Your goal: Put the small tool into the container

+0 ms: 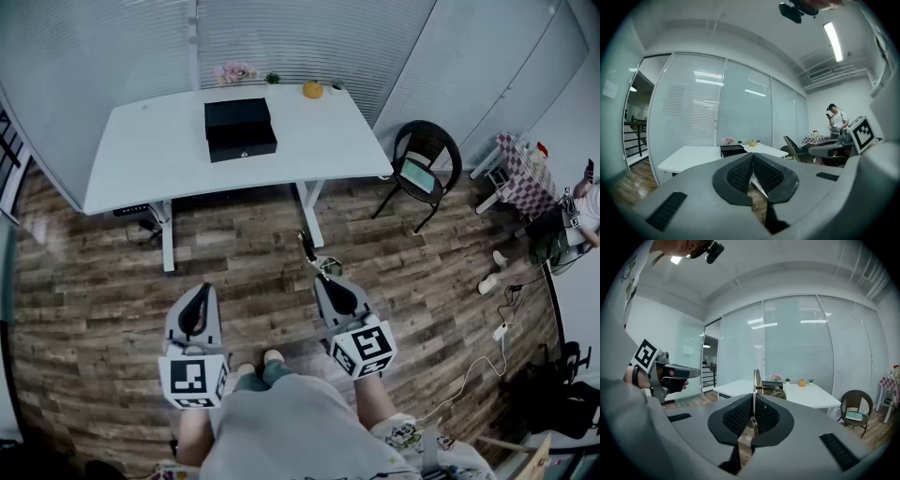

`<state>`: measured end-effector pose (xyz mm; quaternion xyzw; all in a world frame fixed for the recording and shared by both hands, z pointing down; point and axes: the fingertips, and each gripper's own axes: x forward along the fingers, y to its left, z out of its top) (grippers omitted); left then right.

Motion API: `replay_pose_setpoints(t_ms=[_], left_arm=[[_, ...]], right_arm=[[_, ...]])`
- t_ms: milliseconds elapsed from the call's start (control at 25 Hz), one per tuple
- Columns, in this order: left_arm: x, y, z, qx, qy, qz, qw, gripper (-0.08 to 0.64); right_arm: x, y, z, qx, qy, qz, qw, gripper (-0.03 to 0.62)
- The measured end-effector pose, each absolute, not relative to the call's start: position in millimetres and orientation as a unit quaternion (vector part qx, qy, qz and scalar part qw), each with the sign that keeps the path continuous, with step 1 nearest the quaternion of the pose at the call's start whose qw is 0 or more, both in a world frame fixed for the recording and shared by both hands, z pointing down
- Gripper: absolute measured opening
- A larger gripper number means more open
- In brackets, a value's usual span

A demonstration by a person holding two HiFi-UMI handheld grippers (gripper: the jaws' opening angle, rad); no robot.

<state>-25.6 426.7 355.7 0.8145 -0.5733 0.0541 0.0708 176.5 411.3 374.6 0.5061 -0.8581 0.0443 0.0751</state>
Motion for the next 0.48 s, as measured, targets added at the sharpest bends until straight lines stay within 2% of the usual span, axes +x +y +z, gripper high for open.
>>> replay_pose_setpoints(t_ms=[480], left_arm=[[13.1, 400.5, 359.4, 0.804, -0.588, 0.063, 0.063, 0.005]], right_arm=[[211.1, 381.2, 375.3, 0.482, -0.873, 0.047, 0.066, 0.000]])
